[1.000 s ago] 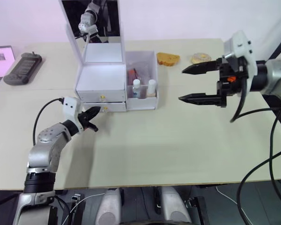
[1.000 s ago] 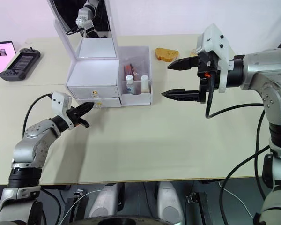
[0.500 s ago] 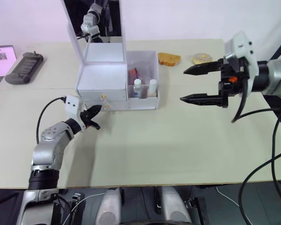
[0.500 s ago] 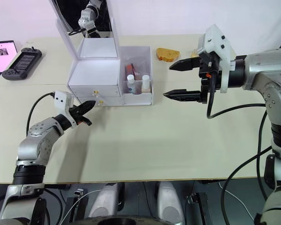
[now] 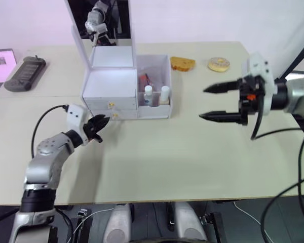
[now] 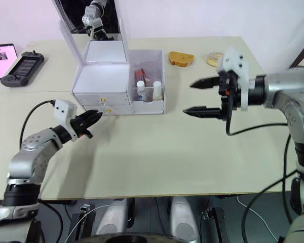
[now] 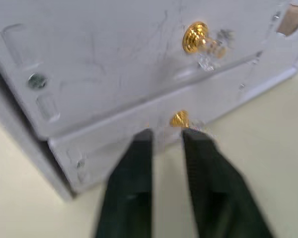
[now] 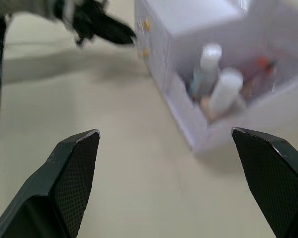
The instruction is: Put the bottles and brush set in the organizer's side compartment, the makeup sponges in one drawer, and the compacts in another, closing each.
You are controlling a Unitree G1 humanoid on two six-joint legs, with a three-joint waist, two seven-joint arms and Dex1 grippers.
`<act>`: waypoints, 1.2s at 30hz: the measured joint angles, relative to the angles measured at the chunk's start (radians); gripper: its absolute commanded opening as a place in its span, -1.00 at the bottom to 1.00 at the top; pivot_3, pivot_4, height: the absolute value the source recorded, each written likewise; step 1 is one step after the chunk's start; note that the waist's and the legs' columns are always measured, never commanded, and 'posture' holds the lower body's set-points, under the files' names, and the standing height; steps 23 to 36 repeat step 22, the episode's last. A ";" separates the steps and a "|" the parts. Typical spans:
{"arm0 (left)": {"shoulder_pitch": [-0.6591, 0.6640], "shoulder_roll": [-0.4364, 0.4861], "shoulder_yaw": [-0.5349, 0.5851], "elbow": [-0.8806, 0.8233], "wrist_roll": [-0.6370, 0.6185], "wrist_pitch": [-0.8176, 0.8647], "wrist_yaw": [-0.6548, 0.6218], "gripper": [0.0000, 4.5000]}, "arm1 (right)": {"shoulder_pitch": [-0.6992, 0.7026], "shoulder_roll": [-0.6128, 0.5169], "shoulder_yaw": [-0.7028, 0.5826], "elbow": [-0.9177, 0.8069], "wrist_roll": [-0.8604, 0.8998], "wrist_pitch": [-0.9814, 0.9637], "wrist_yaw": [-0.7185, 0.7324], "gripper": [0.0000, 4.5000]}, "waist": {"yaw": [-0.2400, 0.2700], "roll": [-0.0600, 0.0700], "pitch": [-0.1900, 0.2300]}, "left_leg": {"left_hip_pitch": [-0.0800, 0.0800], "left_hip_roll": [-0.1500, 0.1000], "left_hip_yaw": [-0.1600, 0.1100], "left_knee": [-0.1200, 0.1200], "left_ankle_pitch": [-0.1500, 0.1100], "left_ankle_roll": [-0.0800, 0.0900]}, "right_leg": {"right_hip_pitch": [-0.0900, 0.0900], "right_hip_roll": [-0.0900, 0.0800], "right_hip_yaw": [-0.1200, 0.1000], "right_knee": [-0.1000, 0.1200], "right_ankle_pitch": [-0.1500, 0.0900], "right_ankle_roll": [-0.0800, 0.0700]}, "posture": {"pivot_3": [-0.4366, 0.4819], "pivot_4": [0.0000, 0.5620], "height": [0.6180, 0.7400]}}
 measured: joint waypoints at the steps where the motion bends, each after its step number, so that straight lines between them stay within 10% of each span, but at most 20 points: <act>1: 0.027 0.017 0.021 -0.019 -0.019 0.008 -0.015 0.32 | 0.031 0.008 -0.016 0.020 -0.005 -0.017 -0.006 1.00 | -0.002 0.000 0.000 | 0.000 0.000 0.000 0.000 0.000 0.000 | 0.000 0.000 0.000 0.000 0.000 0.000 | -0.05 -0.47 1.00; 4: 0.093 0.062 0.080 -0.047 -0.061 0.012 -0.058 0.97 | 0.101 0.045 -0.071 0.077 -0.008 -0.071 -0.025 1.00 | -0.004 0.000 0.000 | 0.001 0.000 0.000 0.000 0.000 0.000 | 0.000 0.000 0.000 0.001 0.000 -0.001 | -0.05 -0.47 1.00; 19: 0.200 0.274 0.334 0.257 0.051 -0.232 -0.084 0.97 | 0.319 0.209 -0.264 0.484 -0.197 -0.700 -0.145 1.00 | -0.003 0.000 0.000 | 0.001 0.000 0.001 0.001 0.000 0.000 | 0.000 0.000 0.000 0.001 0.001 -0.002 | -0.05 -0.47 1.00; 36: 0.187 0.278 0.334 0.278 0.069 -0.241 -0.061 0.97 | 0.328 0.236 -0.263 0.499 -0.202 -0.720 -0.156 1.00 | -0.003 0.001 0.000 | 0.001 0.000 0.002 0.000 0.000 0.000 | 0.000 0.000 0.000 0.001 0.001 -0.002 | -0.05 -0.47 1.00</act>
